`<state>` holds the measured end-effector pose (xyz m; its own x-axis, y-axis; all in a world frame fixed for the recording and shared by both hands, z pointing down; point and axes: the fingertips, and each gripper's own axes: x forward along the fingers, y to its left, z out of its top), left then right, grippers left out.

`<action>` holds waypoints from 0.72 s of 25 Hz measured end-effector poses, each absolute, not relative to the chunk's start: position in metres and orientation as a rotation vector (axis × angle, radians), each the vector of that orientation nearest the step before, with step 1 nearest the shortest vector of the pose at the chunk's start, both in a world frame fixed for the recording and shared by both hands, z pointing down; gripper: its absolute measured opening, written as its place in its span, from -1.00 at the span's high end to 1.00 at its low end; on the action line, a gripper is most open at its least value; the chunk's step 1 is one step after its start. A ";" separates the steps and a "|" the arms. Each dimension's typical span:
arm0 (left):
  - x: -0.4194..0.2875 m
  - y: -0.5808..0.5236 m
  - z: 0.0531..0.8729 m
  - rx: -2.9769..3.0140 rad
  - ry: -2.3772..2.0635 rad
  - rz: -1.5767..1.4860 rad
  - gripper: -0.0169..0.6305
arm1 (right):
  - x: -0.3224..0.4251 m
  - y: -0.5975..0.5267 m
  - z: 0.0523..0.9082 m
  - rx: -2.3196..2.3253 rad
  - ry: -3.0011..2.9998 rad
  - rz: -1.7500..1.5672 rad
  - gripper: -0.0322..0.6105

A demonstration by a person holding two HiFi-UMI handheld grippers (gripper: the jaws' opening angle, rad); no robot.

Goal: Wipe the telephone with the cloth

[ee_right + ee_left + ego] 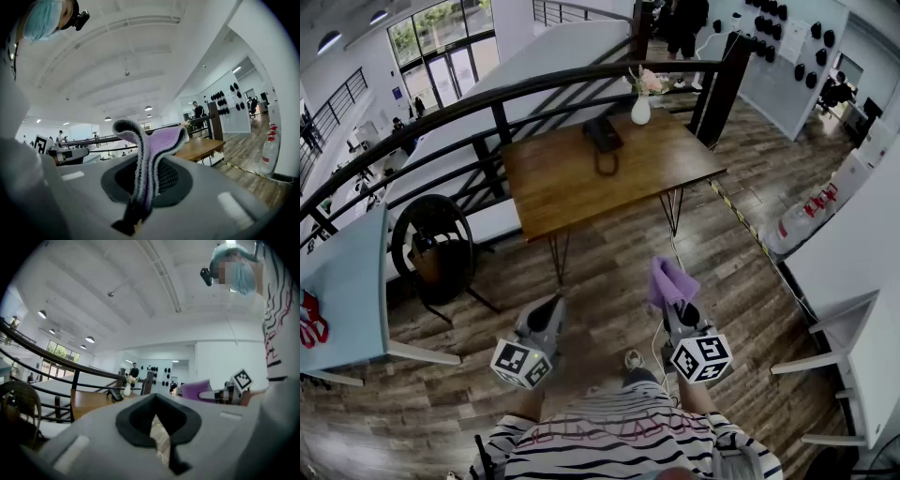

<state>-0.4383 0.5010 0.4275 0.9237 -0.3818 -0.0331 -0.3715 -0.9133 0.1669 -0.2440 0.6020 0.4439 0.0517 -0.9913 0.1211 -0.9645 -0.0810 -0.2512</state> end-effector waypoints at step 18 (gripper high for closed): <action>-0.315 0.387 0.436 2.889 -0.645 -0.060 0.94 | -0.115 0.483 0.452 -2.104 2.104 -0.484 0.79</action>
<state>-0.3151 0.3868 0.4364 0.9051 -0.4252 0.0000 -0.4178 -0.8896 0.1846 -0.1155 0.4828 0.4524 -0.0220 -0.9906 0.1351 -0.9500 -0.0214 -0.3115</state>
